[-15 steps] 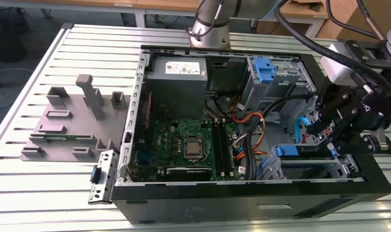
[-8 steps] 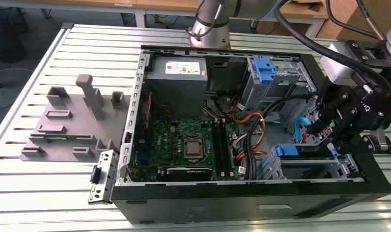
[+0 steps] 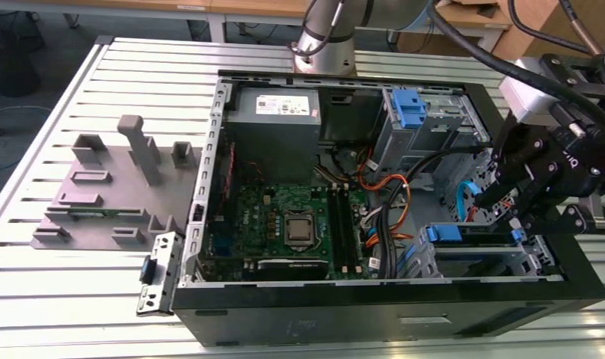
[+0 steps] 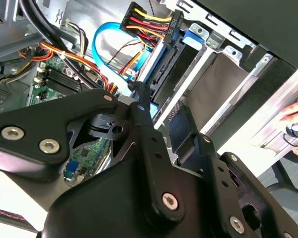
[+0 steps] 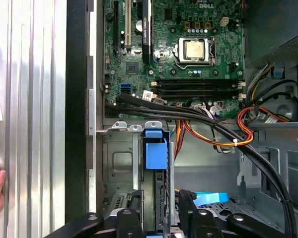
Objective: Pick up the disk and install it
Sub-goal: 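Insert the first disk wire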
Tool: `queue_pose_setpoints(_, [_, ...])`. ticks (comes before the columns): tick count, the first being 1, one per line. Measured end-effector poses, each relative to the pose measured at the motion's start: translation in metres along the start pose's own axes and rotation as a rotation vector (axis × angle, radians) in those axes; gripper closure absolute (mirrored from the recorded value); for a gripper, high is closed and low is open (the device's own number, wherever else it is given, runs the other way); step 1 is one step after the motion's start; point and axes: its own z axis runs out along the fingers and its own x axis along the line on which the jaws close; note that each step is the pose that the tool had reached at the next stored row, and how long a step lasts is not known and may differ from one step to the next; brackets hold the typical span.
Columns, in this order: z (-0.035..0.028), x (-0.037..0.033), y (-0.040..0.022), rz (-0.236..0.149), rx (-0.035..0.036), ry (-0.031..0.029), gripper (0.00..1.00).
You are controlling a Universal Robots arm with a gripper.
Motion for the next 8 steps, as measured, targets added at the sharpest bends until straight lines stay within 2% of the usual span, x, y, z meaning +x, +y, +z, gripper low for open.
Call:
queue_pose_setpoints(4, [-0.0086,-0.0003,0.0004,0.000,0.0000,-0.0001,0.57])
queue_pose_setpoints(8, [-0.0101,-0.0012,0.0005,0.000,0.0000,-0.0001,0.57])
